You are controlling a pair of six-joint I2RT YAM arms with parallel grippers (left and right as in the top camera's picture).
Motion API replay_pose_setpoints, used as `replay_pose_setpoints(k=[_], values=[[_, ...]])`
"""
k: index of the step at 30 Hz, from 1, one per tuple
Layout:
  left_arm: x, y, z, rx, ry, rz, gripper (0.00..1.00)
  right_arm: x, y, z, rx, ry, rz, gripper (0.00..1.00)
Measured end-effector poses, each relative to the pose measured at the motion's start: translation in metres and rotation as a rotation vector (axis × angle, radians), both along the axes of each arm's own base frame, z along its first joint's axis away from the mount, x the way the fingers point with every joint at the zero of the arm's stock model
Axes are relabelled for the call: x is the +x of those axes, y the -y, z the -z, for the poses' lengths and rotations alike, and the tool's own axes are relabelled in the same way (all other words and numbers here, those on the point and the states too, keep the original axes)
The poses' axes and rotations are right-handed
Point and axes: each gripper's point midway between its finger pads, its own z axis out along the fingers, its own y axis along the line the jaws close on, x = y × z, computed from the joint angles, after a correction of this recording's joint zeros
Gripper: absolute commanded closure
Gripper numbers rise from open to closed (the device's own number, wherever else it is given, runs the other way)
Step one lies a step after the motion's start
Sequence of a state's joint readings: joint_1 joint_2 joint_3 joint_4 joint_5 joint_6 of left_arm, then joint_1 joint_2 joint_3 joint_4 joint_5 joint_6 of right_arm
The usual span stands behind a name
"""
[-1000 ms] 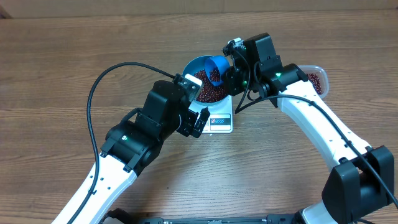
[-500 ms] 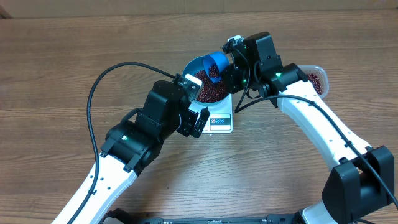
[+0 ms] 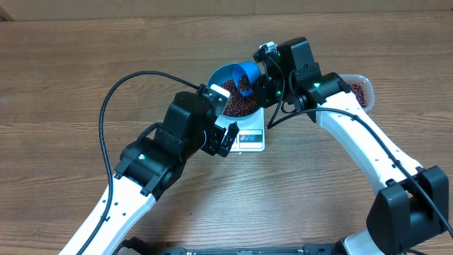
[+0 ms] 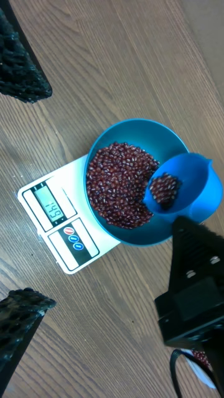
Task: Scoop item into bowl and weigh 150g on scale
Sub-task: 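Hold the scoop tilted over the bowl, shaking out small amounts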
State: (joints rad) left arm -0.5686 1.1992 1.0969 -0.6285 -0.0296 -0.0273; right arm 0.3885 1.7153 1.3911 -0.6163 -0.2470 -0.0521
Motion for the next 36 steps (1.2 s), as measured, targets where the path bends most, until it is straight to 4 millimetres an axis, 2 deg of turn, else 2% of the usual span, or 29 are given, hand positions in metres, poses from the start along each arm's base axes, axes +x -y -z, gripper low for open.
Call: replay_pose_setpoints(k=[36], values=[[0.0000,0.0000,0.0000,0.000,0.000,0.000,0.01,-0.0078,-0.0034,0.0024,0.017,-0.035,-0.023,0.96]])
